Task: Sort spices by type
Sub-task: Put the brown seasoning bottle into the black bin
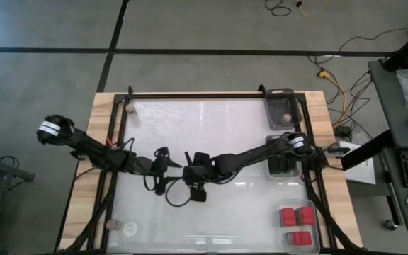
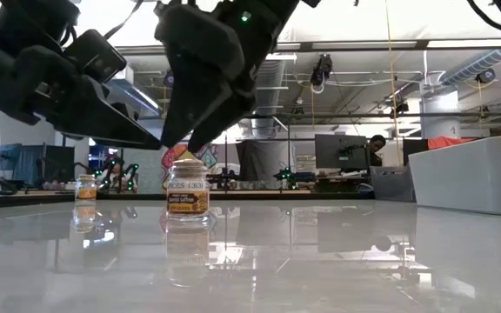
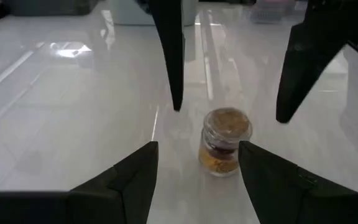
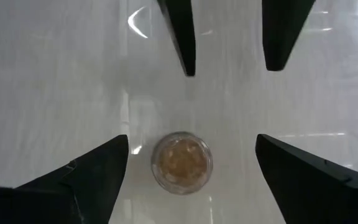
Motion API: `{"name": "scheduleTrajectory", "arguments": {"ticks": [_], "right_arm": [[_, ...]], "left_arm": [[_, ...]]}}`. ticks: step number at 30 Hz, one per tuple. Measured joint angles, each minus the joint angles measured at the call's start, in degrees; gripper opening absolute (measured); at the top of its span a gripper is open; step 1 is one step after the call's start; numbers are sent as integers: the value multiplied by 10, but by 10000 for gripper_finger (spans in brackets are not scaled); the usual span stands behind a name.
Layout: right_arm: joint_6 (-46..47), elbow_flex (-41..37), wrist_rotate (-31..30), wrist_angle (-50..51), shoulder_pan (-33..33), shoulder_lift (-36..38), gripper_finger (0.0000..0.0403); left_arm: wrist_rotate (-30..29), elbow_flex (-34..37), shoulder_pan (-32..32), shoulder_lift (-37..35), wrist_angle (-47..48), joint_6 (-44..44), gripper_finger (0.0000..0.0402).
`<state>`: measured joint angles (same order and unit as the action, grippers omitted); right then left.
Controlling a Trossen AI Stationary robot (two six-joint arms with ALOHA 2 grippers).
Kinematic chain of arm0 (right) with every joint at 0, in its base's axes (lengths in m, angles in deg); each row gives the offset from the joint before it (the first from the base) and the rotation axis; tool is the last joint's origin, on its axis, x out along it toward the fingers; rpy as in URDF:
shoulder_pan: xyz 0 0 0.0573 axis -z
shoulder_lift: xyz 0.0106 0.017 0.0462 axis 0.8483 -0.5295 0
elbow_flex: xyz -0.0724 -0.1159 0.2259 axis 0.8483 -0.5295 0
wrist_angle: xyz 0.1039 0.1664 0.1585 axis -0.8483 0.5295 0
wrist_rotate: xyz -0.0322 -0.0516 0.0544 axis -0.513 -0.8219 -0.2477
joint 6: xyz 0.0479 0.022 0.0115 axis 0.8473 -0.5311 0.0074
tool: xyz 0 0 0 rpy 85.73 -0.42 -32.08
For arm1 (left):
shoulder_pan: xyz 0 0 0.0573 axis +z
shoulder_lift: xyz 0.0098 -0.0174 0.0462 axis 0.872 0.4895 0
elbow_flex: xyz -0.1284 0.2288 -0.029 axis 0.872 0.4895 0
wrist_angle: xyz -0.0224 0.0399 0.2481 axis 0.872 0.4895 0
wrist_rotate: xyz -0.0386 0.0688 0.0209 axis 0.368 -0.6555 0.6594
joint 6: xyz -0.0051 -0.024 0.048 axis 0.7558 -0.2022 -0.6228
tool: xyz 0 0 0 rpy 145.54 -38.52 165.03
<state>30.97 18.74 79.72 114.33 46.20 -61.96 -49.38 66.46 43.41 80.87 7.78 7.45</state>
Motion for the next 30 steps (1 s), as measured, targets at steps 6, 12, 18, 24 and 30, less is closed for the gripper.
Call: {"name": "scheduleTrajectory", "arguments": {"ticks": [6,12,18,24,30], "right_arm": [[17,0,-2,8,0,-11,327],[21,-2,18,3,0,-24,304],[22,-2,24,4,0,-30,280],[31,15,69,42,2,-30,266],[32,73,71,101,2,-31,297]], "left_arm": [[-13,1,3,7,-5,1,207],[-13,1,3,10,-7,2,207],[-17,1,3,10,-8,4,207],[-5,1,3,2,0,-2,207],[-2,4,5,-9,42,-7,207]]}}
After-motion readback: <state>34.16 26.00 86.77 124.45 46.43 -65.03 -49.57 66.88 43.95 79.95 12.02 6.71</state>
